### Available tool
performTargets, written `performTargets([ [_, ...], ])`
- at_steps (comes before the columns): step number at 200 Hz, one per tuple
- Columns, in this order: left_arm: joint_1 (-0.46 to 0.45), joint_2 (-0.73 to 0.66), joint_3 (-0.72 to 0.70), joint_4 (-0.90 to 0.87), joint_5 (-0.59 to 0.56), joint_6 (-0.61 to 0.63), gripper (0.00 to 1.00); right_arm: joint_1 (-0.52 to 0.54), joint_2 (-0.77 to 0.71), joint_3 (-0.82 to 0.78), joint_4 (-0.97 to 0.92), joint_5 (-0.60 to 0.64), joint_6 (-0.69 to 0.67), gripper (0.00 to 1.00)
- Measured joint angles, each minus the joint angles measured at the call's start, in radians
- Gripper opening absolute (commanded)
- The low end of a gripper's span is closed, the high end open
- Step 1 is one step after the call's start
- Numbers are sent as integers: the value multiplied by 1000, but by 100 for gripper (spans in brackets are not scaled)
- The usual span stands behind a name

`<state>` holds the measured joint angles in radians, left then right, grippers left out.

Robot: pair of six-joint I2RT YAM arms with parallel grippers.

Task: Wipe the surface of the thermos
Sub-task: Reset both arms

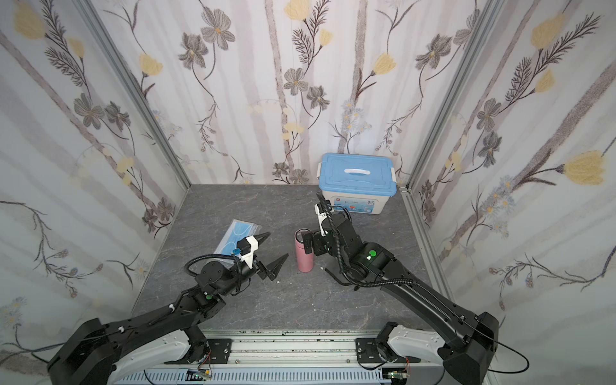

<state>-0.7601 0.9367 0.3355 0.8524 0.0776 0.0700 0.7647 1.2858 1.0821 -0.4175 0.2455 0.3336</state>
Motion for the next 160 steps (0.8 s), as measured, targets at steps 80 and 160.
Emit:
performTargets([
  [80,355,-316,-151,-372,-262,-39,100,-334,-378,-563,322,-85,-93,100],
  [160,600,39,-230,-156,-266,-65,100,-598,-438,-874,803,-60,-246,100],
])
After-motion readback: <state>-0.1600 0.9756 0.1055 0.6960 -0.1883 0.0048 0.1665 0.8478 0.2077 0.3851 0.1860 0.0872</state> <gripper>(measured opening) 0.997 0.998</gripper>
